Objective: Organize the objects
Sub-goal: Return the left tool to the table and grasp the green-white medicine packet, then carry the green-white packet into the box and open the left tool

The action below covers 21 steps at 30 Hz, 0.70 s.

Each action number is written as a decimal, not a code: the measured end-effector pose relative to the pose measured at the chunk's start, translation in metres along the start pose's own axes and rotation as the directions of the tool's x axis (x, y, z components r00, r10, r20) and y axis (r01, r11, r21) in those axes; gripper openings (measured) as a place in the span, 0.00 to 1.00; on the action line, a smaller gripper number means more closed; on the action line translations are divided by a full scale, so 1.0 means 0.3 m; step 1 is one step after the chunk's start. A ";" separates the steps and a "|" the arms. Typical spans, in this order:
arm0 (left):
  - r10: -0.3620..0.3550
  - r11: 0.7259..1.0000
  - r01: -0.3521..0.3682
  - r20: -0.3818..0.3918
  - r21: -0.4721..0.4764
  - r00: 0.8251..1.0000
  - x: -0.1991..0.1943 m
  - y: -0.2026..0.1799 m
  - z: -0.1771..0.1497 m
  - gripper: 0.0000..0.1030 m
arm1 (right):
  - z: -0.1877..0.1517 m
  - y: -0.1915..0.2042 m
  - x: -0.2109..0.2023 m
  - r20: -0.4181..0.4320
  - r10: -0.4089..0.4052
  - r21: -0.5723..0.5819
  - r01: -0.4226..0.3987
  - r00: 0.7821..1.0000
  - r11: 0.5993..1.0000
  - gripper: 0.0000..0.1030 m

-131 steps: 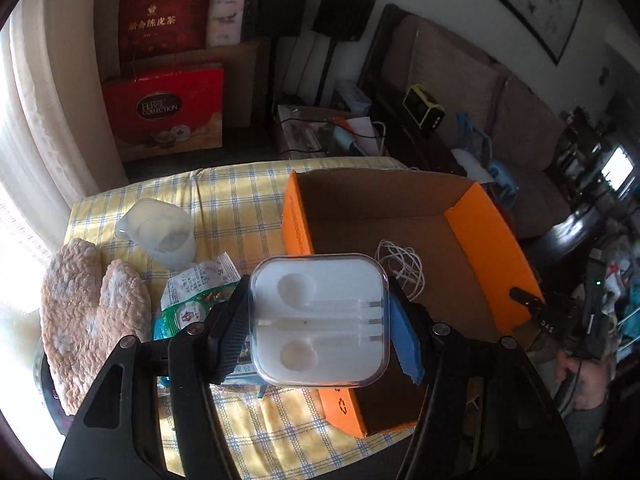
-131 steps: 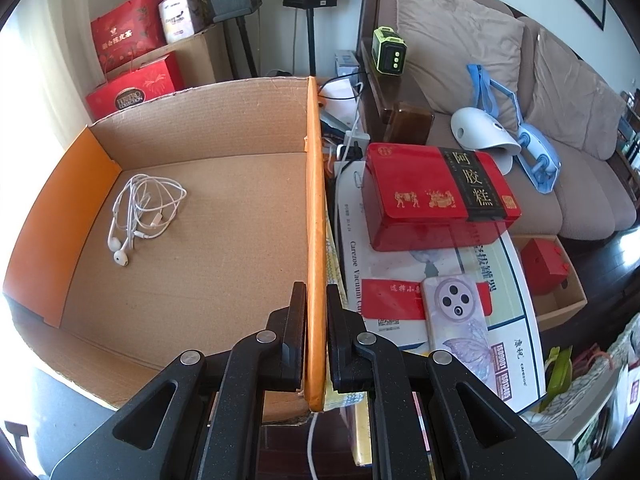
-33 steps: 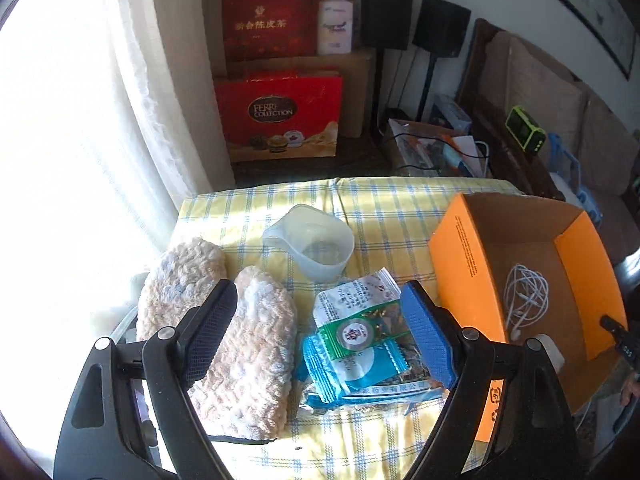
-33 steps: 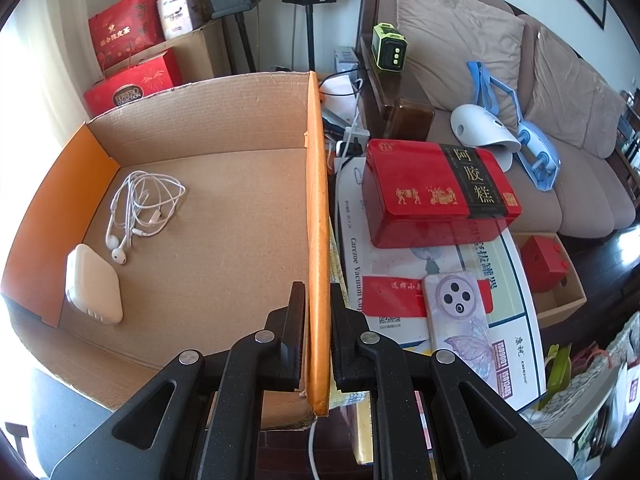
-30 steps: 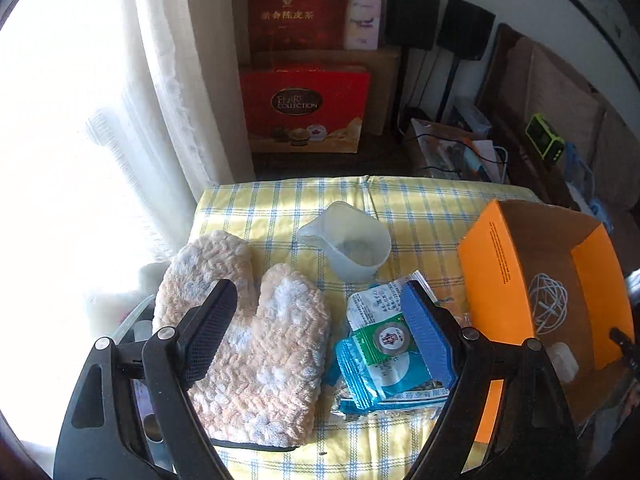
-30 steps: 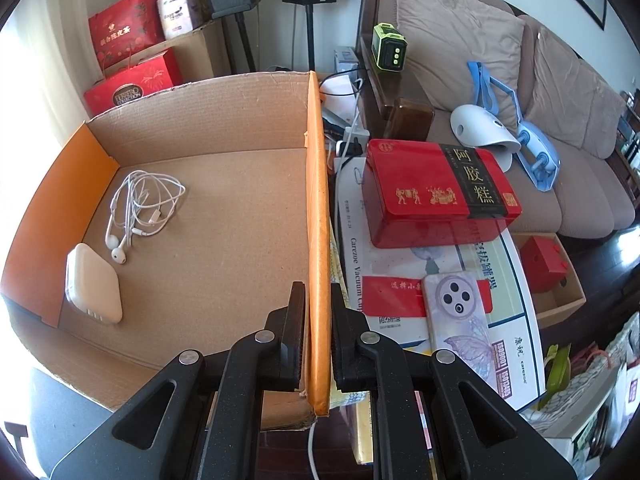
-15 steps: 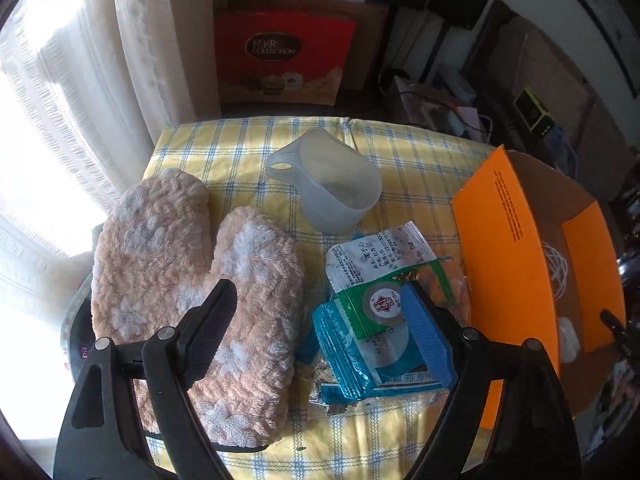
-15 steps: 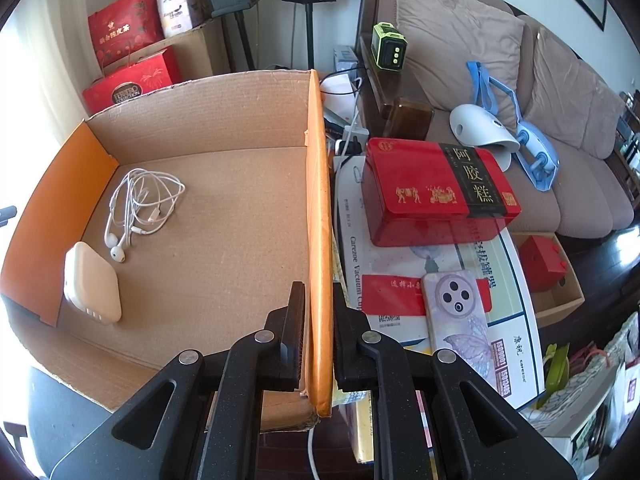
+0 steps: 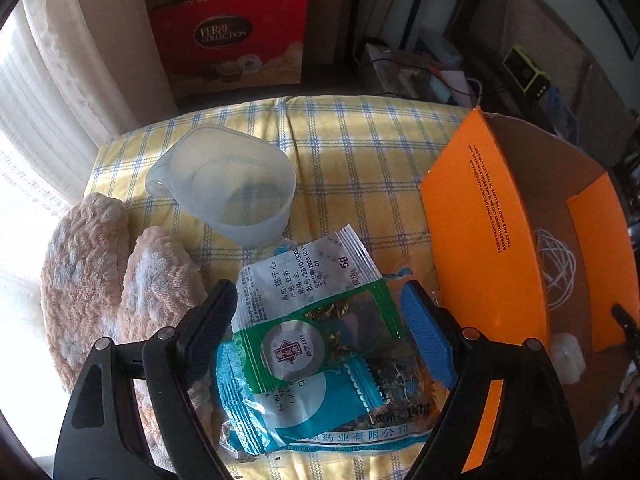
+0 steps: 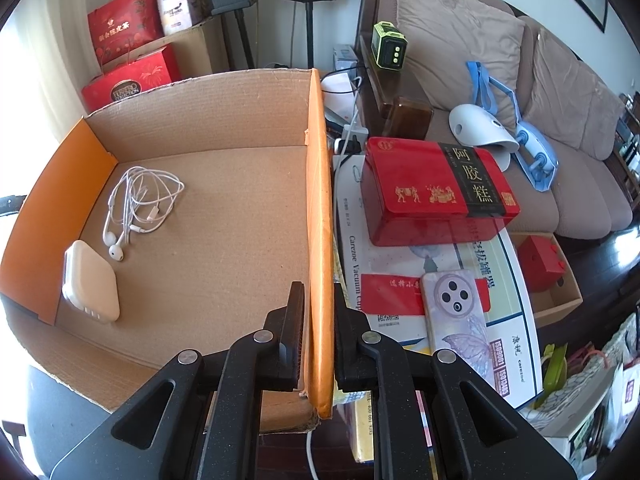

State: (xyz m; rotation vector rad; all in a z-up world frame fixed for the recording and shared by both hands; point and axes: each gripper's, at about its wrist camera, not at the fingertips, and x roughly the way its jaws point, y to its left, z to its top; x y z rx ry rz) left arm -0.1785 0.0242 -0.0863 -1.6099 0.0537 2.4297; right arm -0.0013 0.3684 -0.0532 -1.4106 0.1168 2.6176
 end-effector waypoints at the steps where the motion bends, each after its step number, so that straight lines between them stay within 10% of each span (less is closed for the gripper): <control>1: 0.007 1.000 -0.007 -0.006 0.008 1.000 0.010 -0.008 0.001 0.80 | 0.000 0.000 0.000 0.000 0.000 0.000 0.000 1.000 1.000 0.11; 21: 0.002 0.999 0.000 0.051 -0.047 0.999 -0.054 0.045 0.005 0.27 | 0.000 0.000 0.003 -0.001 -0.002 -0.001 0.002 1.000 1.000 0.12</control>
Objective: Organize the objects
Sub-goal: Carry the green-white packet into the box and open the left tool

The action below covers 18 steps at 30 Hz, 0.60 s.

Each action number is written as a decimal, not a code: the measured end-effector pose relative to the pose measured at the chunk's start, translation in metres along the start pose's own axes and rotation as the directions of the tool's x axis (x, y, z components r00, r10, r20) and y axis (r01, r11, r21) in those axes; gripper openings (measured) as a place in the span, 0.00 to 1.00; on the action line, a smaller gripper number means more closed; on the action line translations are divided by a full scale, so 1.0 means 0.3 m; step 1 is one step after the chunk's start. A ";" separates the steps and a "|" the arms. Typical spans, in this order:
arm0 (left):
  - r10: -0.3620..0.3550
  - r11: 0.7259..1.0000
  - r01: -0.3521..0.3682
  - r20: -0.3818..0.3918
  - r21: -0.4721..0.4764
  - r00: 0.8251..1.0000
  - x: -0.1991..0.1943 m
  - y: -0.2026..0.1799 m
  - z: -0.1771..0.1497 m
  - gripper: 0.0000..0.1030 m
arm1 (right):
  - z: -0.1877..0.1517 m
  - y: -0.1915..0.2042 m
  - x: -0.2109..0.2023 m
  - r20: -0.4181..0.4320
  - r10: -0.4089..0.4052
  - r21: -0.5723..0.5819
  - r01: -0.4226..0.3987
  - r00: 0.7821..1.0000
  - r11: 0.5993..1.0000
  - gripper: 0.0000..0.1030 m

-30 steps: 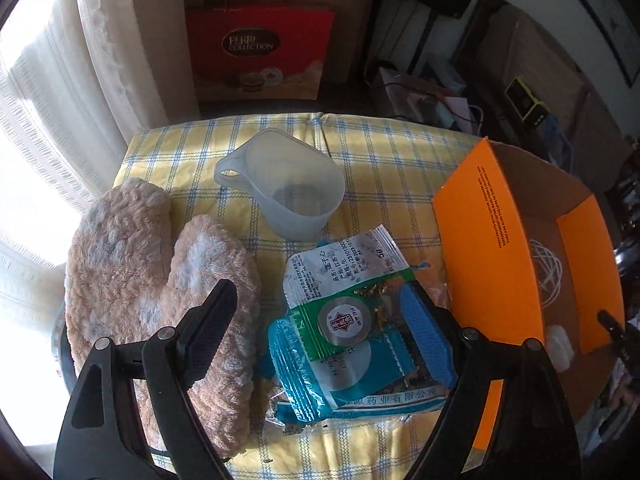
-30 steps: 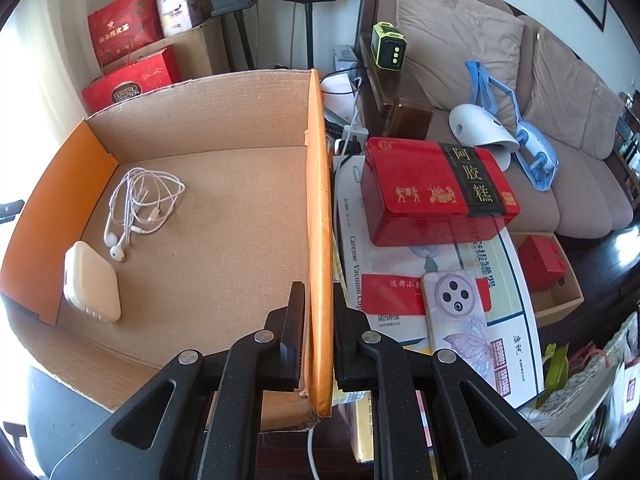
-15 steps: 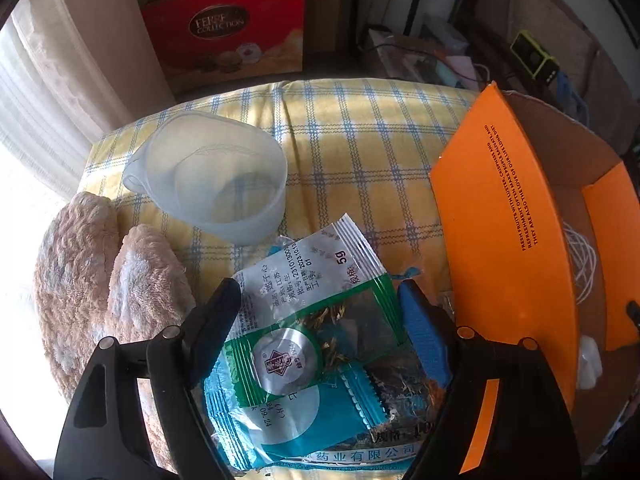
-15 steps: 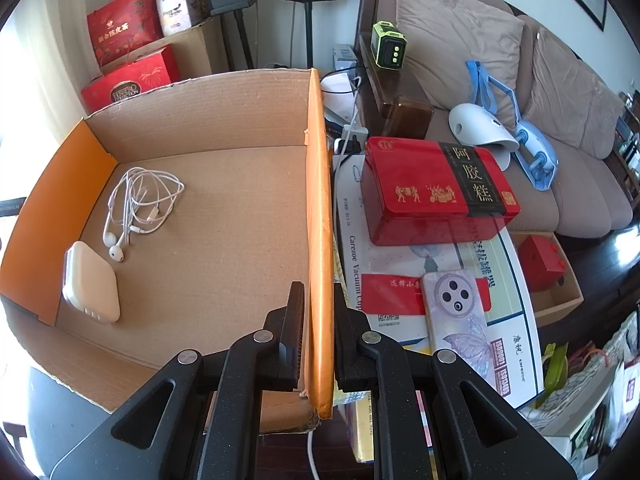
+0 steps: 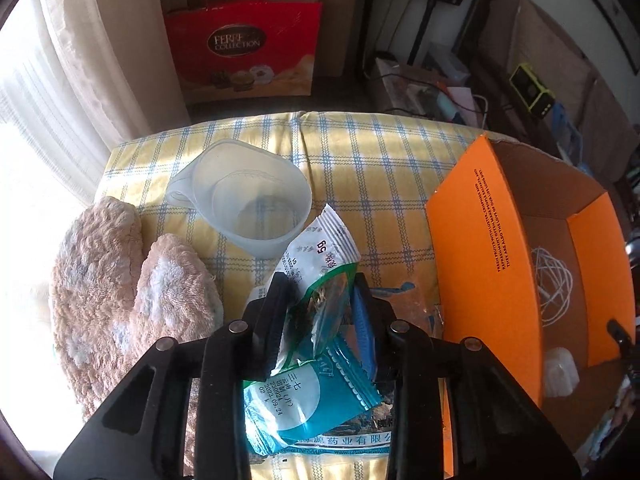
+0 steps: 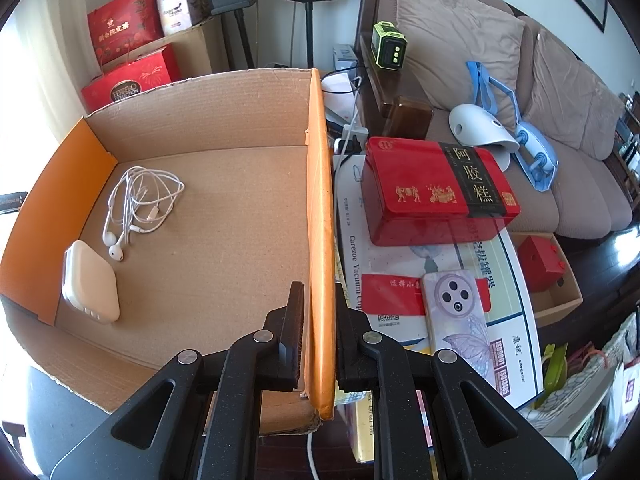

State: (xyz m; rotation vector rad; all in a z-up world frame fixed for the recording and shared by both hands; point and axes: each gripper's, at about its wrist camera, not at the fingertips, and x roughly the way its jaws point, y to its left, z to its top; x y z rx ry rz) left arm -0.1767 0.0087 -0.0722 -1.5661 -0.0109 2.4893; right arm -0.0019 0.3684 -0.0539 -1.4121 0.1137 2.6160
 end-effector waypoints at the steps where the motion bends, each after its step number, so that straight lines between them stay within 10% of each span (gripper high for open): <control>1: -0.003 1.000 0.003 0.007 -0.001 1.000 -0.013 0.003 0.001 0.27 | 0.000 0.000 0.000 0.000 0.001 0.001 -0.001 1.000 1.000 0.12; 18: -0.140 0.984 0.124 0.121 0.131 0.983 -0.261 -0.176 -0.004 0.09 | 0.001 0.003 0.000 -0.001 0.001 0.001 -0.001 1.000 1.000 0.12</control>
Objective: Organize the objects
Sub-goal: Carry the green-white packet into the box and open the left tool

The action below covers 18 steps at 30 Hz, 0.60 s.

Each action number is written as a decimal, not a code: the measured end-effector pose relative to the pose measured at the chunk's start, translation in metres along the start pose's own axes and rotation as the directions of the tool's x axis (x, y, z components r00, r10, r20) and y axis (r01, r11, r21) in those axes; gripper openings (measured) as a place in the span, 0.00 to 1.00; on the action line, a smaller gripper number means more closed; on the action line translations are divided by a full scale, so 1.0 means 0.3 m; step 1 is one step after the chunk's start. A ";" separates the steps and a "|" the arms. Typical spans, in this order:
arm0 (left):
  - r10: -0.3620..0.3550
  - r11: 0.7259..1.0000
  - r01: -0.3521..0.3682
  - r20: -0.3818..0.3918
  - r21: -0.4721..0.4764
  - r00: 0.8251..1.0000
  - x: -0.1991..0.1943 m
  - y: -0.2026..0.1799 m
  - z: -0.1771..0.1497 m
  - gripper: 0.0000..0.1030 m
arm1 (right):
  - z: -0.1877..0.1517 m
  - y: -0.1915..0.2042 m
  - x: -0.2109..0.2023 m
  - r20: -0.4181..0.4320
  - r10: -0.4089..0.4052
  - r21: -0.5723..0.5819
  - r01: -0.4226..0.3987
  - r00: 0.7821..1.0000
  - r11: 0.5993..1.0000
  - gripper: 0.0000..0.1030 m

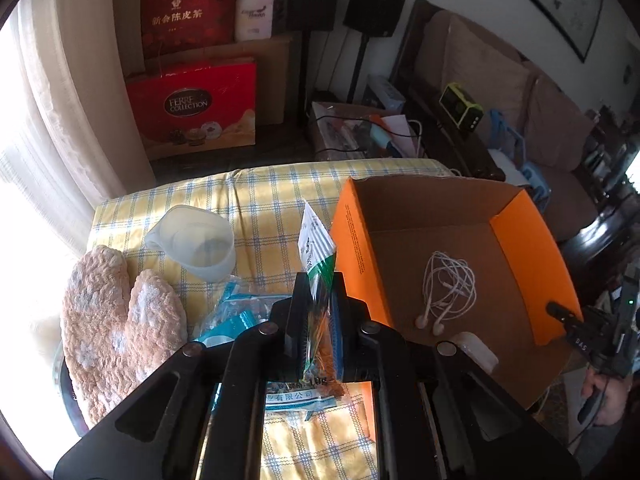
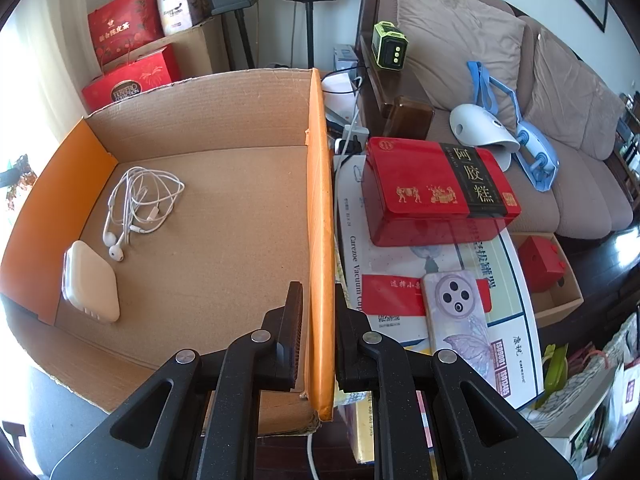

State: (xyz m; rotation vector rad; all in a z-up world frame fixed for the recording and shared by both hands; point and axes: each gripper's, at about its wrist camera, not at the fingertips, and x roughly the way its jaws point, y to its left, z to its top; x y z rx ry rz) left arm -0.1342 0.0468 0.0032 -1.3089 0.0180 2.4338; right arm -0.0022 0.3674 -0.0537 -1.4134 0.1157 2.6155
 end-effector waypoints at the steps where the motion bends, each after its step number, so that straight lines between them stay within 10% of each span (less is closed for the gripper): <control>1: -0.014 1.000 0.014 0.005 0.008 1.000 -0.012 -0.018 0.001 0.09 | 0.000 0.000 0.000 0.000 0.000 0.000 0.000 1.000 1.000 0.12; 18: -0.153 0.971 0.157 -0.037 0.180 0.988 0.007 -0.407 -0.021 0.09 | 0.002 0.007 -0.001 -0.001 0.002 0.000 -0.002 1.000 1.000 0.12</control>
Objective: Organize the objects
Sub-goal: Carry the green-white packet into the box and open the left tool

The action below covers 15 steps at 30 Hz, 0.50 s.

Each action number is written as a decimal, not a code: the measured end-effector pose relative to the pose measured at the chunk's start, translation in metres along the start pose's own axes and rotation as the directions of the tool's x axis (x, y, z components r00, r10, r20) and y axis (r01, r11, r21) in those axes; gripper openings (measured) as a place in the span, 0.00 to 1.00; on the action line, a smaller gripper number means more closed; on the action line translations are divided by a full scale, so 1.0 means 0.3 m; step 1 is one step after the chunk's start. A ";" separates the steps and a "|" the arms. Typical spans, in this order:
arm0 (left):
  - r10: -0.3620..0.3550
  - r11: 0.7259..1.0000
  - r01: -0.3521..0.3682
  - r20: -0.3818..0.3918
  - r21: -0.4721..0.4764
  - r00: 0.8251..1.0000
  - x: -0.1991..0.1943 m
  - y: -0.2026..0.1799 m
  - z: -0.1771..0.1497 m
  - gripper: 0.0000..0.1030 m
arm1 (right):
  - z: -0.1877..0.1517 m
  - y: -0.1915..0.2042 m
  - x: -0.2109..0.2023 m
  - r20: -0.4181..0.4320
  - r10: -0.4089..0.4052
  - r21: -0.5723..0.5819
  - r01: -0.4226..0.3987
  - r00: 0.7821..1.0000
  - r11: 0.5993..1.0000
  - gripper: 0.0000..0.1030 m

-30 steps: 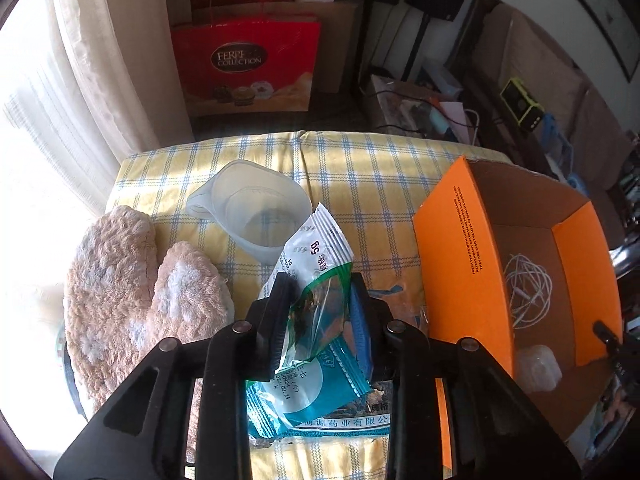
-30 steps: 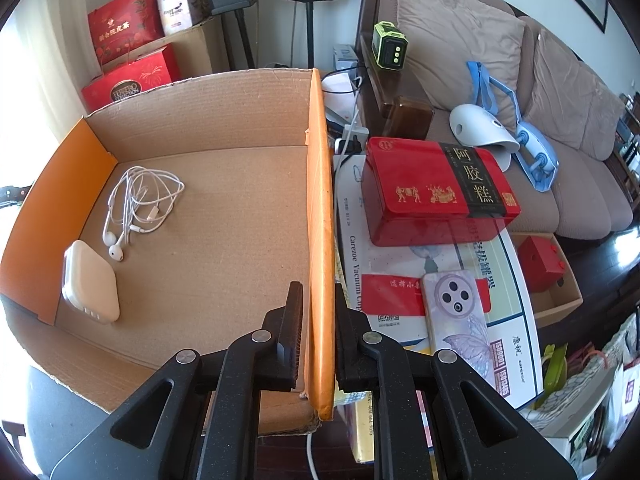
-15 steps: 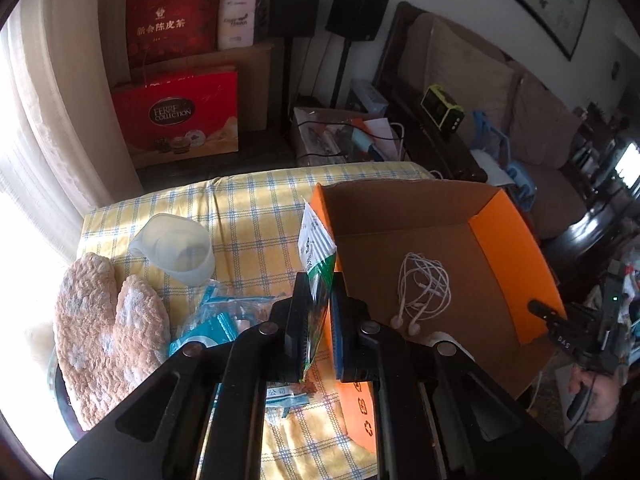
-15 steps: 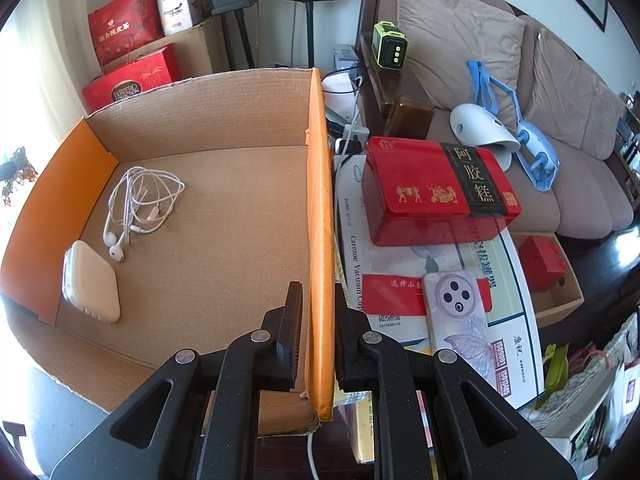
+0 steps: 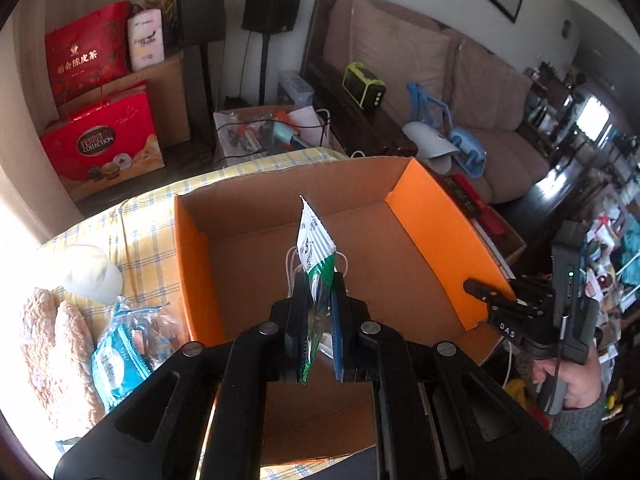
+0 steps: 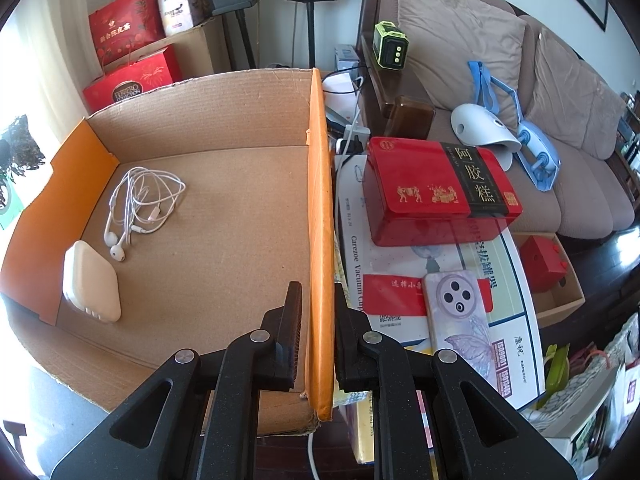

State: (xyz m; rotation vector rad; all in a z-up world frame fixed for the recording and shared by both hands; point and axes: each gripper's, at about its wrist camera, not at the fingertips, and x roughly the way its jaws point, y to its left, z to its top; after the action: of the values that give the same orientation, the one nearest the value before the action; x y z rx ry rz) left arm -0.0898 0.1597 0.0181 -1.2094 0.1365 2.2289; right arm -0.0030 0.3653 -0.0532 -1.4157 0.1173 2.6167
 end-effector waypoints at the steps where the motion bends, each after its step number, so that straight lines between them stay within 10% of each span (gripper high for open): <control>1: -0.006 1.000 0.006 -0.007 0.005 1.000 0.013 -0.015 -0.001 0.09 | 0.000 -0.002 0.001 0.000 0.000 0.000 0.000 1.000 1.000 0.12; 8: -0.030 0.999 0.031 -0.053 0.035 0.998 0.104 -0.109 -0.014 0.13 | 0.003 0.002 -0.001 -0.002 0.004 0.001 -0.004 1.000 1.000 0.12; 12: -0.087 0.996 0.087 -0.057 -0.009 0.995 0.116 -0.127 -0.018 0.42 | 0.004 0.003 -0.001 -0.001 0.003 0.001 -0.003 1.000 1.000 0.12; 15: -0.111 0.994 0.111 -0.050 -0.007 0.993 0.108 -0.143 -0.016 0.45 | 0.005 0.003 -0.001 -0.001 0.004 0.003 -0.004 1.000 1.000 0.12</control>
State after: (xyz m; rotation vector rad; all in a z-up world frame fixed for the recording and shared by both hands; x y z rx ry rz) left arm -0.0763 0.2077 -0.0024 -1.2456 0.0828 2.1047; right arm -0.0041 0.3646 -0.0521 -1.4179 0.1242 2.6180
